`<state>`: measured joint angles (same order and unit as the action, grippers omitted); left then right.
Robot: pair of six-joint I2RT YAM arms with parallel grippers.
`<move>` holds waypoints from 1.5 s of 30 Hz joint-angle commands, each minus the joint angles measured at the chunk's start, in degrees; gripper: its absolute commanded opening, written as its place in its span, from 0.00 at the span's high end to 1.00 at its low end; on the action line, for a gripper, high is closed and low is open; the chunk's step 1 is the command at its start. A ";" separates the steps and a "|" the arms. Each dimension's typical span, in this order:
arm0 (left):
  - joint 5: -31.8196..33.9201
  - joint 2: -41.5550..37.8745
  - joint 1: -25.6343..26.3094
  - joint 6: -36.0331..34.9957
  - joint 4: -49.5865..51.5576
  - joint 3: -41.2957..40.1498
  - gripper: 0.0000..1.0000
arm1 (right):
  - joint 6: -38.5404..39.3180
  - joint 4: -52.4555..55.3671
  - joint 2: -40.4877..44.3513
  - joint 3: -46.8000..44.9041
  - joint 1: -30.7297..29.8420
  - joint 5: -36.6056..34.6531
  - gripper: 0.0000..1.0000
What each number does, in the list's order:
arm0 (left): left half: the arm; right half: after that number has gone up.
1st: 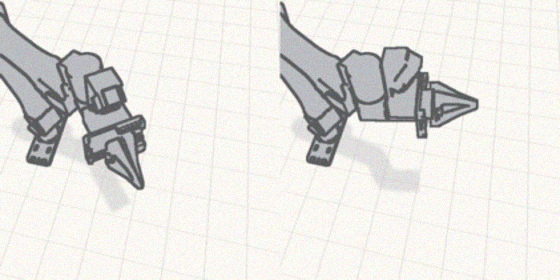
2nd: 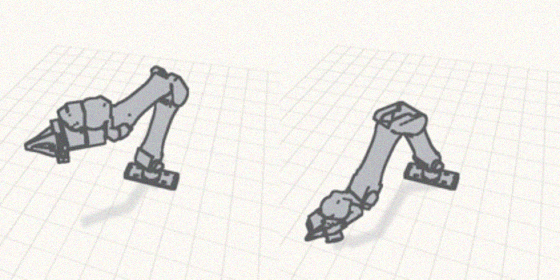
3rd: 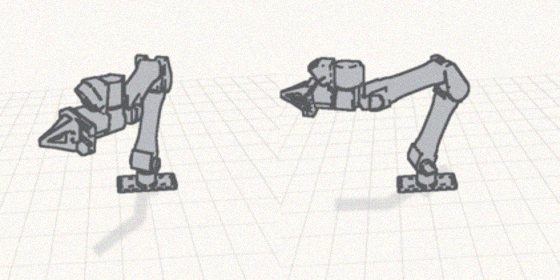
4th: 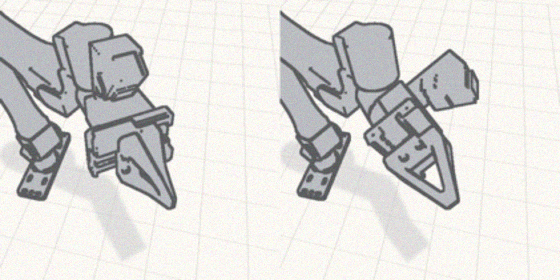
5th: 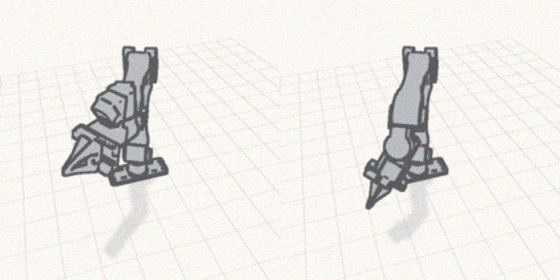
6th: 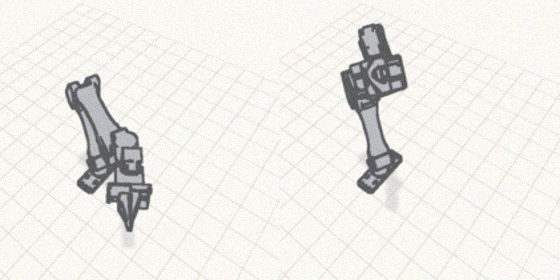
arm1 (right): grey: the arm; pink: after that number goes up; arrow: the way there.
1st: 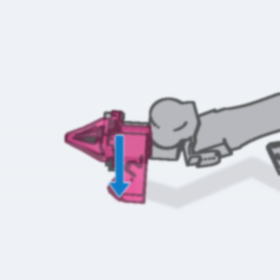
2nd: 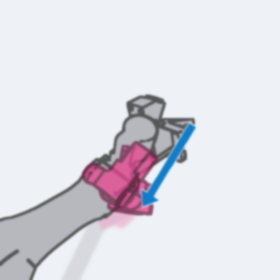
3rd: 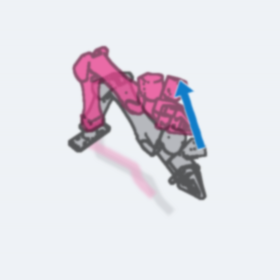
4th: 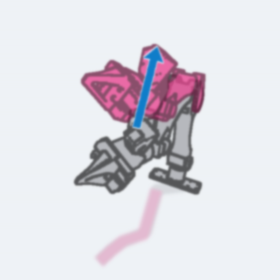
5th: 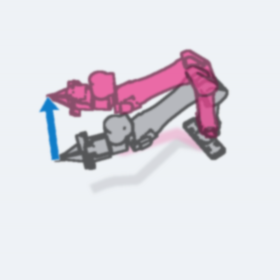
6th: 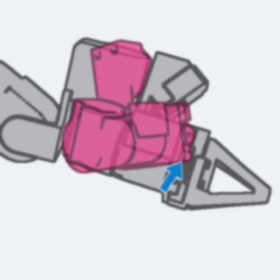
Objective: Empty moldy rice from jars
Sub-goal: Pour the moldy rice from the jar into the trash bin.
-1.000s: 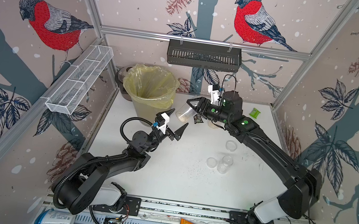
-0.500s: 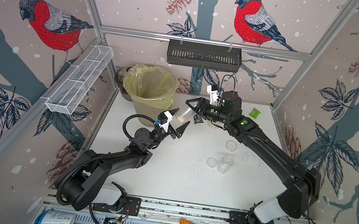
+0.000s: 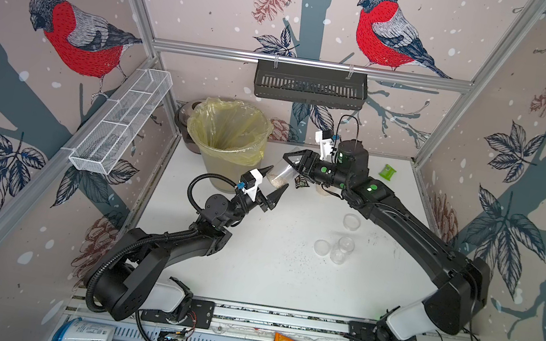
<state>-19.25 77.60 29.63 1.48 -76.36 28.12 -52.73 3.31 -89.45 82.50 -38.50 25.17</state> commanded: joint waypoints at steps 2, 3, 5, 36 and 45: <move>-0.14 -0.17 -0.10 0.26 -1.43 0.28 0.24 | -1.21 -3.44 0.67 -0.07 0.63 1.09 0.64; -0.01 -0.25 -0.15 0.12 -1.47 0.14 0.24 | -1.07 -3.17 0.59 0.19 0.67 1.24 0.64; 0.25 -0.17 -0.10 0.11 -1.61 0.11 0.24 | -0.97 -2.97 0.68 0.21 0.75 1.40 0.64; 1.24 0.80 -1.35 4.59 -6.83 -0.52 0.34 | -0.54 -2.70 0.00 -0.41 0.36 0.85 0.65; 0.75 0.36 -1.35 4.46 -4.86 0.52 0.54 | -0.30 -2.43 -0.12 -0.15 0.23 0.77 0.65</move>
<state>-19.84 78.41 28.47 4.08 -77.38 27.77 -54.00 2.46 -89.47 81.91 -38.22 25.98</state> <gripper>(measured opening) 0.652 0.601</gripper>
